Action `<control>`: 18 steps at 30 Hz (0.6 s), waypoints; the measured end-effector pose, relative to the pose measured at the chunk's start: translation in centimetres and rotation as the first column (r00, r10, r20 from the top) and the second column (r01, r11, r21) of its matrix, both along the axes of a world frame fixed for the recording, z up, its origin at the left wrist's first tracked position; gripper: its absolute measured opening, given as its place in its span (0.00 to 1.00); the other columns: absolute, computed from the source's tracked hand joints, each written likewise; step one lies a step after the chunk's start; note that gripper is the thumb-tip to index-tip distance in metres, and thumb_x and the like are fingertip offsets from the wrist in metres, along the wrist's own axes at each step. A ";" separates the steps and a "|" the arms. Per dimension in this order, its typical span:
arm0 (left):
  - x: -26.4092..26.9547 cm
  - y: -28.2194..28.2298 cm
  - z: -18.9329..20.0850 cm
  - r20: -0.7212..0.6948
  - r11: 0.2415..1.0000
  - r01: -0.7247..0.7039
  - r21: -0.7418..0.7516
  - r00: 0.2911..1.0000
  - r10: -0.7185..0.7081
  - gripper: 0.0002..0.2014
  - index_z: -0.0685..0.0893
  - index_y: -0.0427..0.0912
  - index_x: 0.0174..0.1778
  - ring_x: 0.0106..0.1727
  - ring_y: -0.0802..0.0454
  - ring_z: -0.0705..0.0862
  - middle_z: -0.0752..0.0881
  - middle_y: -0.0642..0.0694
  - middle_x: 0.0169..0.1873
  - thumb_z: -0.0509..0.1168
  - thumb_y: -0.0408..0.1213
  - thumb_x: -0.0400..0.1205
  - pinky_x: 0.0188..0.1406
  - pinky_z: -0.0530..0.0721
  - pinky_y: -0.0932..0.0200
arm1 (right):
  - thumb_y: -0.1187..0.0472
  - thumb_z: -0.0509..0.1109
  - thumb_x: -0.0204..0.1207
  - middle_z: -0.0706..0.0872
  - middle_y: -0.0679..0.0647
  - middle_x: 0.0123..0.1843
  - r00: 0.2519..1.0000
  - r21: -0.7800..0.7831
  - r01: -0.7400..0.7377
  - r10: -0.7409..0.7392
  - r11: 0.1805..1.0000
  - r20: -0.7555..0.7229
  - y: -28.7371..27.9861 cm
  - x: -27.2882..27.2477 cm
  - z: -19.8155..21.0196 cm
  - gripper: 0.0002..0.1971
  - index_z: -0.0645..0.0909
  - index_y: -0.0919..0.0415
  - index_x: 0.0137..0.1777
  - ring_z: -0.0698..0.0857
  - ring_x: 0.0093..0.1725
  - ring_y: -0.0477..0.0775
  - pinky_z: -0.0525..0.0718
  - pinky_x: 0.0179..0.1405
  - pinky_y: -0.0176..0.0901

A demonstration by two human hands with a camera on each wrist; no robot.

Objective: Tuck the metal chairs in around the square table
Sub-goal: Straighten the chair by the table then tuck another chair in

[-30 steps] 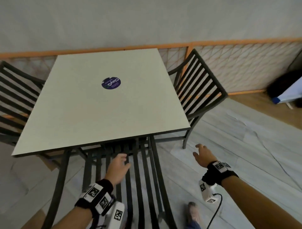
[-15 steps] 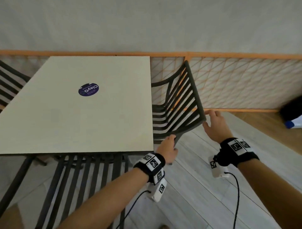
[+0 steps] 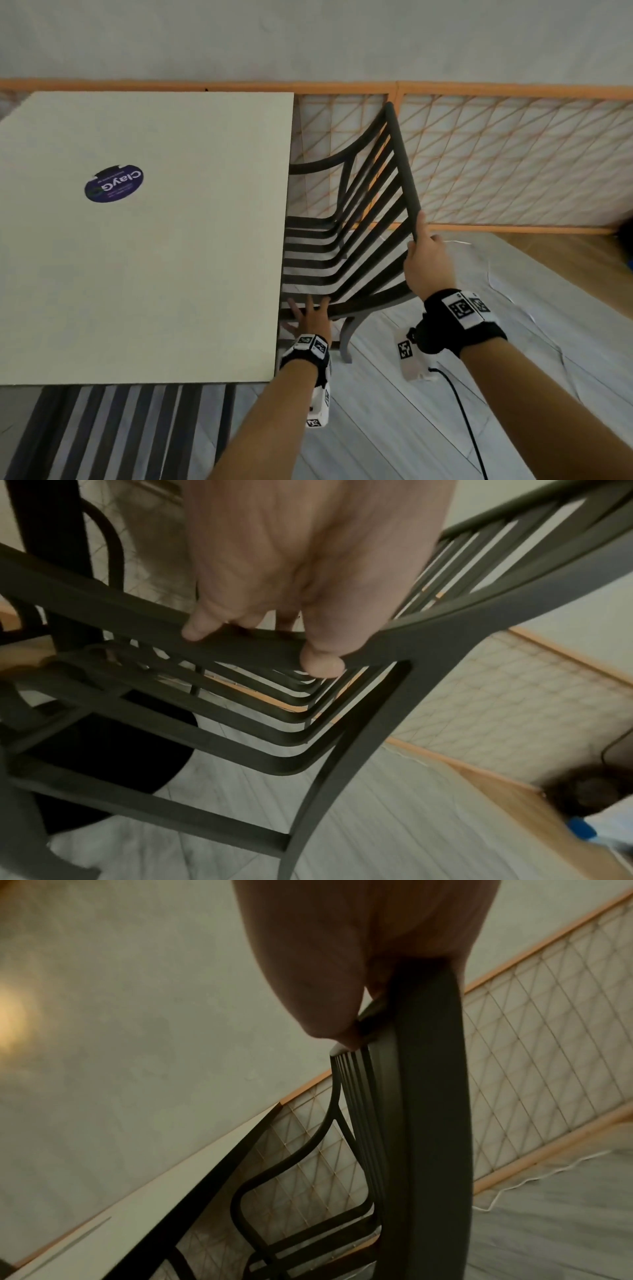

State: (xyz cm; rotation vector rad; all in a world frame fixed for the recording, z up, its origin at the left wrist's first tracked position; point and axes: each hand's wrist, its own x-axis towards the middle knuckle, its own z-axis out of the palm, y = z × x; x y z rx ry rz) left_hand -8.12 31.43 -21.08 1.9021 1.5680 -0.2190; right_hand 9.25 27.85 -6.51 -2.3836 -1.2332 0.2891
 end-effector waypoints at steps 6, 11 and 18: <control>0.7 1.6 -1.4 -0.013 0.999 0.041 -0.010 0.999 -0.041 0.23 0.67 0.56 0.76 0.81 0.21 0.35 0.64 0.43 0.80 0.59 0.38 0.84 0.72 0.46 0.13 | 0.67 0.57 0.82 0.82 0.66 0.40 0.991 -0.097 0.024 -0.011 0.995 0.137 1.4 1.0 -1.2 0.36 0.40 0.52 0.83 0.74 0.26 0.55 0.72 0.25 0.46; 1.0 1.6 -0.9 -0.048 0.998 0.058 -0.033 0.997 -0.060 0.23 0.67 0.56 0.75 0.81 0.24 0.47 0.70 0.40 0.75 0.61 0.39 0.84 0.71 0.51 0.12 | 0.68 0.59 0.81 0.78 0.61 0.35 0.992 -0.097 0.023 -0.011 0.995 0.123 1.4 1.3 -0.8 0.38 0.42 0.51 0.84 0.74 0.25 0.52 0.74 0.24 0.45; 0.4 0.5 -0.2 -0.124 0.992 0.102 -0.070 0.986 -0.110 0.23 0.66 0.55 0.75 0.81 0.23 0.46 0.69 0.41 0.75 0.60 0.39 0.84 0.71 0.51 0.12 | 0.69 0.59 0.80 0.78 0.62 0.34 0.994 -0.115 0.063 -0.052 0.991 0.096 -0.5 0.2 -0.8 0.39 0.39 0.50 0.83 0.78 0.27 0.57 0.75 0.24 0.47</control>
